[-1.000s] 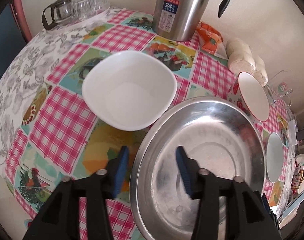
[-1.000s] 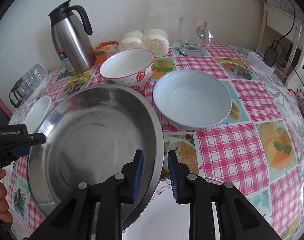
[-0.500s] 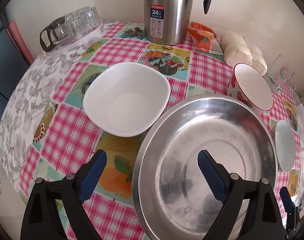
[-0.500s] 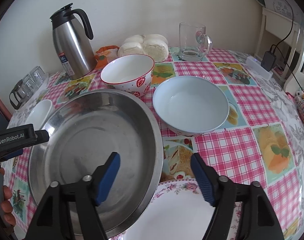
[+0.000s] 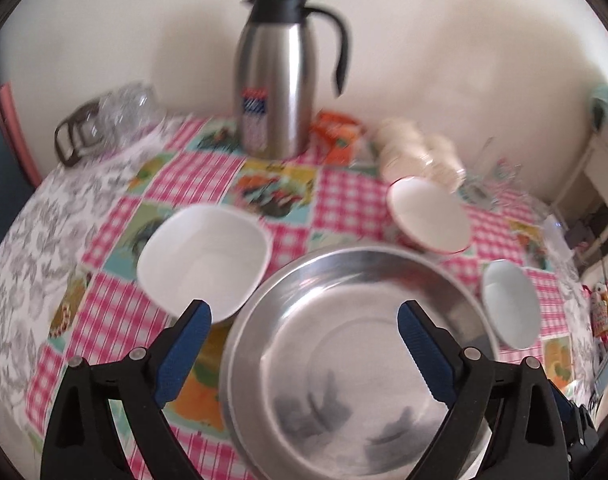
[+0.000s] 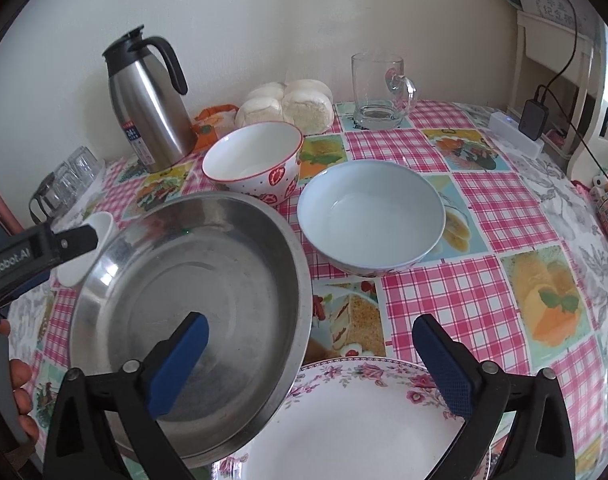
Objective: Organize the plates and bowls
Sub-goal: 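Move both tools toward the pink-floral-rimmed white plate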
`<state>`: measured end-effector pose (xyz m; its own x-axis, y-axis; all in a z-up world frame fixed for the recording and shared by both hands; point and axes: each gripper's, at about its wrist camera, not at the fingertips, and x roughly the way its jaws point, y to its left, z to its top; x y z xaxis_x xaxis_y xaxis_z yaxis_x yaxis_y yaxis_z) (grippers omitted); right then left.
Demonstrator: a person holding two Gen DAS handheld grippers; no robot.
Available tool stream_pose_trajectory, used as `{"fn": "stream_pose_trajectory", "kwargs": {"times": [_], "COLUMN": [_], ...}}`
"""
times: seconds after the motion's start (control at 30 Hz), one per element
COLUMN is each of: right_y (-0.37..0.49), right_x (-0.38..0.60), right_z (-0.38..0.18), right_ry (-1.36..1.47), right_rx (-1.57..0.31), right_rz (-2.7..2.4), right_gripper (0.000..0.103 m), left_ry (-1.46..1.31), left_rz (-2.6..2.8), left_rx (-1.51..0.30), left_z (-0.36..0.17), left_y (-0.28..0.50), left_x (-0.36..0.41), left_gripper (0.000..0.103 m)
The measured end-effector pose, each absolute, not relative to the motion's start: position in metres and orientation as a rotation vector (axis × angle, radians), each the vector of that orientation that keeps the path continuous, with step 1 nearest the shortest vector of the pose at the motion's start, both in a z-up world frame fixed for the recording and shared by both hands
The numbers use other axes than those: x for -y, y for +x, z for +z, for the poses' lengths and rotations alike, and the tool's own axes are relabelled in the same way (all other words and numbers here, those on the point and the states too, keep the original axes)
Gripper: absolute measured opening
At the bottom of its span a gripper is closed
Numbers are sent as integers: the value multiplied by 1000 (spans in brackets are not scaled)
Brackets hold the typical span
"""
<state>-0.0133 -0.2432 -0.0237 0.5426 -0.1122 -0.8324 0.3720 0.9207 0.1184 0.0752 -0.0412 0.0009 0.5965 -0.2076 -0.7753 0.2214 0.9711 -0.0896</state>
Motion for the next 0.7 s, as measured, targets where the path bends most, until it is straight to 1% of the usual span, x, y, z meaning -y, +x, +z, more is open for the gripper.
{"fn": "stream_pose_trajectory", "kwargs": {"times": [0.13, 0.27, 0.53, 0.7], "right_y": [-19, -27, -51, -75], "right_x": [247, 254, 284, 316], "right_z": [-15, -3, 20, 27], "right_ry": [317, 336, 373, 469], "right_rx": [-922, -881, -812, -790], "right_rz": [-282, -281, -400, -481], "right_gripper": [103, 103, 103, 103], "left_ry": [73, 71, -22, -35], "left_rz": [-295, -371, -506, -601], "left_rx": [-809, -750, -715, -756], "left_z": [17, 36, 58, 59], "left_y": [61, 43, 13, -6], "left_x": [57, 68, 78, 92], "left_gripper": [95, 95, 95, 95]}}
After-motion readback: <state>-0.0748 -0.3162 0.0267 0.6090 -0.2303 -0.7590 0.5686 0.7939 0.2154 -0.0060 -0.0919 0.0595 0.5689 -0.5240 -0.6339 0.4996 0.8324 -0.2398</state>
